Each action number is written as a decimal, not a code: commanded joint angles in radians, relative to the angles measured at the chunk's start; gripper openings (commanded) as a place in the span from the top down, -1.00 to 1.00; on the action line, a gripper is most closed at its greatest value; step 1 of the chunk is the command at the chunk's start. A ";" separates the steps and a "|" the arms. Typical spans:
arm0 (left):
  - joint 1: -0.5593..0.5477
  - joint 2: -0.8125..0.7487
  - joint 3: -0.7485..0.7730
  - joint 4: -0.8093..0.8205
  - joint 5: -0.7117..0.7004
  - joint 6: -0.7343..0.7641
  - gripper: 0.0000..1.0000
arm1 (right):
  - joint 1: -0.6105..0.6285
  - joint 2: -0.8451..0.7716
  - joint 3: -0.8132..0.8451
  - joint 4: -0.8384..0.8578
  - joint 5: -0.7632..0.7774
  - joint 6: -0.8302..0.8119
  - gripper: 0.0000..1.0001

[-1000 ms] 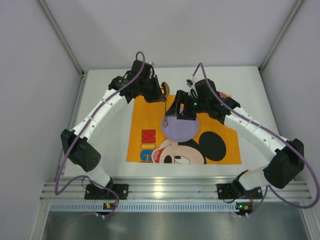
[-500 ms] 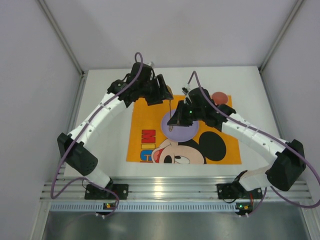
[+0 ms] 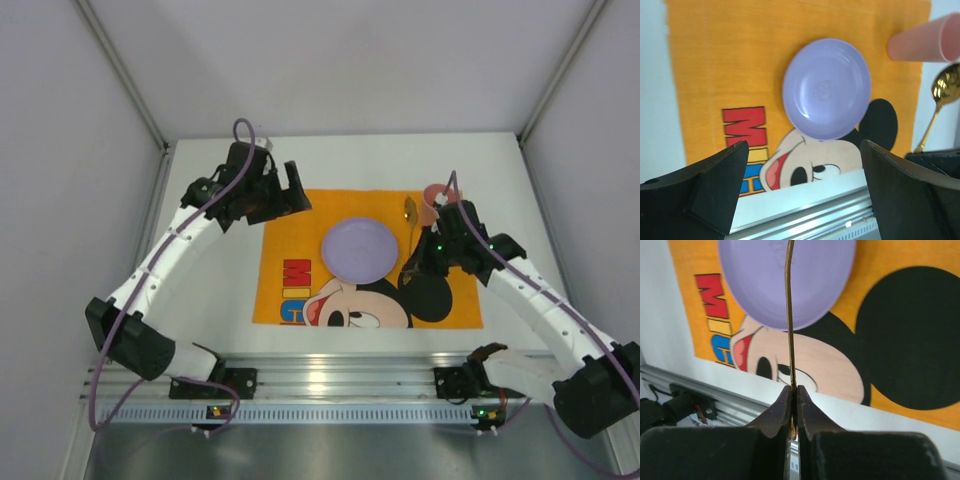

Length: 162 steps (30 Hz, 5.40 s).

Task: Set the dinner table for one person

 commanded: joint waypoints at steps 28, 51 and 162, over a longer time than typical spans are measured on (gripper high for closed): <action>0.363 0.232 -0.046 0.098 -0.054 0.232 -0.97 | -0.101 0.357 0.022 0.026 0.140 -0.182 0.29; 0.520 0.722 0.247 0.196 -0.143 0.388 -0.89 | -0.101 0.048 0.068 -0.310 0.224 -0.145 0.19; -0.022 -0.752 -0.876 0.365 -0.390 0.019 -0.78 | -0.106 -0.857 -0.152 -0.239 -0.109 -0.004 -0.99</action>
